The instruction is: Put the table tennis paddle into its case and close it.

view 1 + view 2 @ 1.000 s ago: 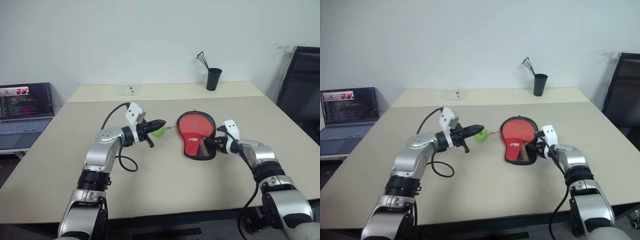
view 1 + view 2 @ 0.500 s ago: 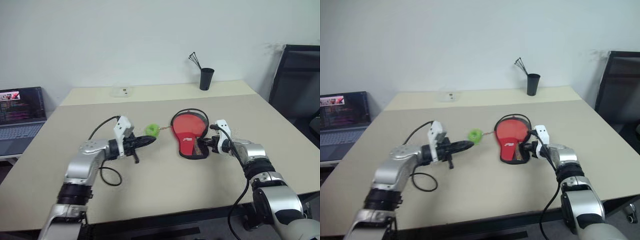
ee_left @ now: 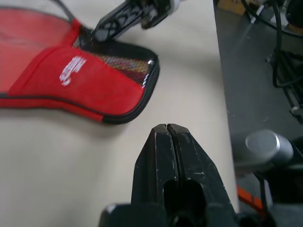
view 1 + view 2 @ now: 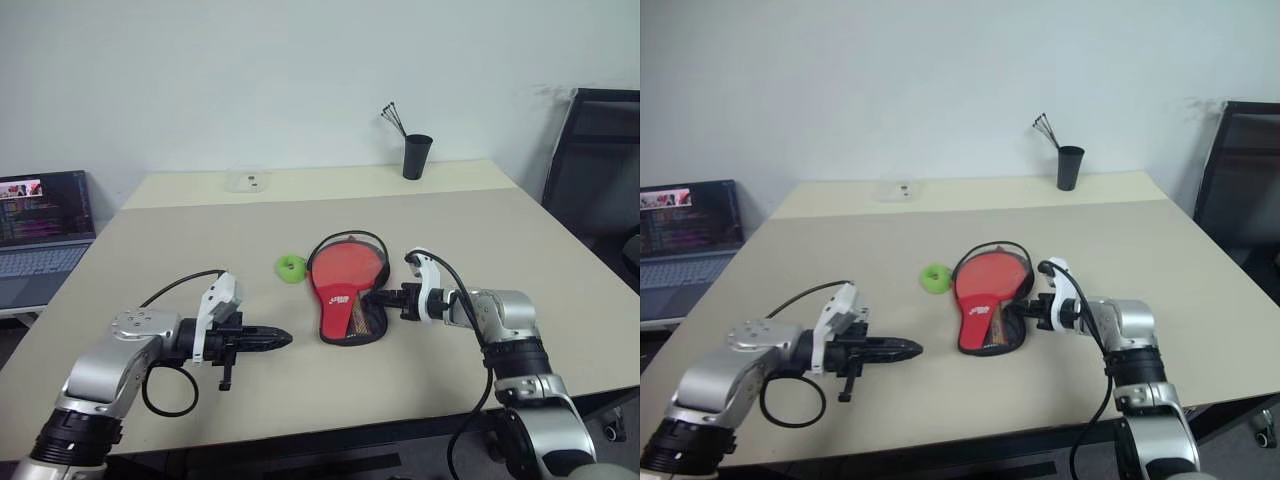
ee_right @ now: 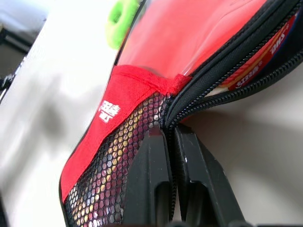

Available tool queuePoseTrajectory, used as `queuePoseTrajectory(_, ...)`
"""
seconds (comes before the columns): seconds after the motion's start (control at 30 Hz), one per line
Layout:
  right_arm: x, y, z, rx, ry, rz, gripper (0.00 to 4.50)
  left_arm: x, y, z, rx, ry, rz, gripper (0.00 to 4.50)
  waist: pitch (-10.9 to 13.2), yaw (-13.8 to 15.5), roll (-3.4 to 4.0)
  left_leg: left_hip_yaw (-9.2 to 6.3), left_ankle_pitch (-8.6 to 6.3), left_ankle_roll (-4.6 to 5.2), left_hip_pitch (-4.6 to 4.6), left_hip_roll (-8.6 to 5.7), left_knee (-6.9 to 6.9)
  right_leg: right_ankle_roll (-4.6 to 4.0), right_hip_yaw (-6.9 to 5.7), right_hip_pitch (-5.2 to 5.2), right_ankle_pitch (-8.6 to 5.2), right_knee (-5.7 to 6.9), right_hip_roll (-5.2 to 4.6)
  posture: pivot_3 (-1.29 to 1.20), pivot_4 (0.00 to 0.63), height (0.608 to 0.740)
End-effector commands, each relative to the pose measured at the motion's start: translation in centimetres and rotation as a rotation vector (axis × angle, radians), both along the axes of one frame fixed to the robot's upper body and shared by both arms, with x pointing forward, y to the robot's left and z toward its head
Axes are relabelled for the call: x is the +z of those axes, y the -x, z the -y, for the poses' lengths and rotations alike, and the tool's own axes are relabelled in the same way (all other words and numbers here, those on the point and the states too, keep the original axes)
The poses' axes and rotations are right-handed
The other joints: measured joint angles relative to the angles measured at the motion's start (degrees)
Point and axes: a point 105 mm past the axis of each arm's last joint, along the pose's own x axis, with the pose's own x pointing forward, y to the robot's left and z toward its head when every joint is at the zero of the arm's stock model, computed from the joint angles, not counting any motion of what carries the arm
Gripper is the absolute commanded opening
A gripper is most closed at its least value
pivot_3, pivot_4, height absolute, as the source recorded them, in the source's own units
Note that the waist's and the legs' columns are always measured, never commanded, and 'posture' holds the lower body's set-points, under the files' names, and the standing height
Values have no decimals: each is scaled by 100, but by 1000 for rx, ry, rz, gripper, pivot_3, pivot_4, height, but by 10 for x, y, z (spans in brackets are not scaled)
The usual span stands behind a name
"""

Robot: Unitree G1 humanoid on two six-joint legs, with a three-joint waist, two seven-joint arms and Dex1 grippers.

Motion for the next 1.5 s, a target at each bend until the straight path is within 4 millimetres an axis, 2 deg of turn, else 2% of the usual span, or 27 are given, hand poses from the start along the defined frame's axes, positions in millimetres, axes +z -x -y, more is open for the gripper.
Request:
queuePoseTrajectory(0.03, 3, 20, -1, 5, -14, -3, 31, 9, 8, 3, -33, 10, 25, 0, 0, 17, 0, 2, 0, 0, 0, -1, 1, 0, 1, -1, 0, 0, -1, 0, 150, 740)
queuePoseTrajectory(0.2, -19, 51, 12, -51, 7, -92, 31, 7, 18, 8, -76, 13, -1, 0, -1, 59, -1, 3, -2, -2, -7, -1, 0, 1, 1, -6, -1, -3, -3, 0, 150, 740)
queuePoseTrajectory(0.3, -23, 63, 19, -75, 15, -117, 31, 6, 21, 11, -95, 14, -14, 0, -2, 72, -3, 3, -3, -2, -7, -3, 0, 2, 0, -6, -2, -5, -3, 0, 150, 740)
queuePoseTrajectory(0.8, -16, 89, 42, -113, 26, -125, 31, 1, 21, 12, -131, -3, -24, 0, -2, 148, -3, 2, -6, 1, -14, -11, 0, 1, -7, -5, -4, -18, -2, 0, 150, 740)
queuePoseTrajectory(1.0, -20, 91, 37, -121, 9, -143, 31, 0, 19, 12, -125, -8, -22, 0, -2, 146, -3, 2, -7, 2, -17, -10, 0, 1, -7, -5, -4, -28, -1, 0, 150, 740)
queuePoseTrajectory(1.2, -15, 74, 28, -161, -21, -116, 31, -1, 14, 10, -112, -13, -6, 0, -2, 107, -5, 3, -7, 3, -16, -5, 0, 2, -3, -6, -3, -30, 3, 0, 150, 740)
queuePoseTrajectory(1.3, -12, 66, 30, -183, -4, -89, 705, -1, 13, 8, -100, -14, 0, 0, -2, 91, -5, 3, -7, 3, -14, -5, 0, 2, -3, -5, -2, -28, 5, 0, 150, 740)
queuePoseTrajectory(1.5, -9, 65, 35, -145, 52, -33, 2597, -1, 12, 5, -76, -12, 8, 0, -2, 97, -5, 3, -8, 5, -21, -5, -4, 3, -4, -5, -2, -41, 4, 0, 150, 740)
